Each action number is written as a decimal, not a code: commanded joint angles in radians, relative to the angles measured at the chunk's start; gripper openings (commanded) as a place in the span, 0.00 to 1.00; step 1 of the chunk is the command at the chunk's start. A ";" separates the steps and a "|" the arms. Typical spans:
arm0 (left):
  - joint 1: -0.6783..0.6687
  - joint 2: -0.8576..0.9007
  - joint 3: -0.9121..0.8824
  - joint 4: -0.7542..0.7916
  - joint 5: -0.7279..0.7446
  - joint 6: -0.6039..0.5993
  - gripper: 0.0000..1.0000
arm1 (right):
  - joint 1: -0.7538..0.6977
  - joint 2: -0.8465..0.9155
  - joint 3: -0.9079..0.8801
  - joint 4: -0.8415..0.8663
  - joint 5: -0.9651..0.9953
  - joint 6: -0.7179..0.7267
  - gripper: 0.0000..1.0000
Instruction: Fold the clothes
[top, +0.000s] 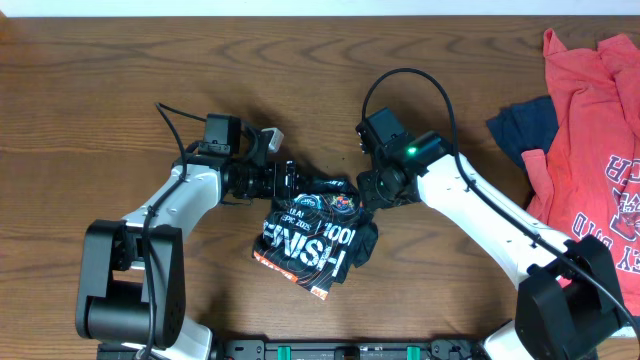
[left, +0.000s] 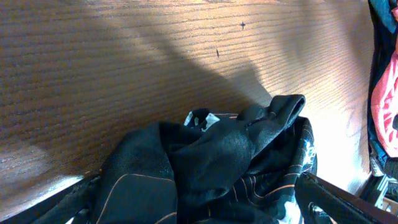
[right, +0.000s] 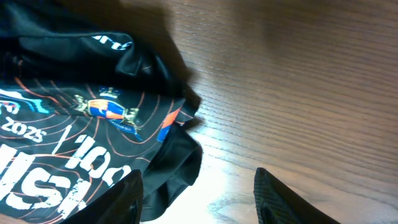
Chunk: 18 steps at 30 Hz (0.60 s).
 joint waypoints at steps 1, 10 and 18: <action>0.006 0.002 0.014 -0.003 0.013 0.028 0.98 | -0.021 -0.002 0.002 -0.008 0.026 0.011 0.56; 0.010 -0.001 0.013 -0.138 0.051 0.212 0.98 | -0.080 -0.002 0.002 -0.032 0.026 0.010 0.56; 0.005 0.034 0.013 -0.129 -0.017 0.237 0.98 | -0.098 -0.002 0.002 -0.032 0.024 0.011 0.57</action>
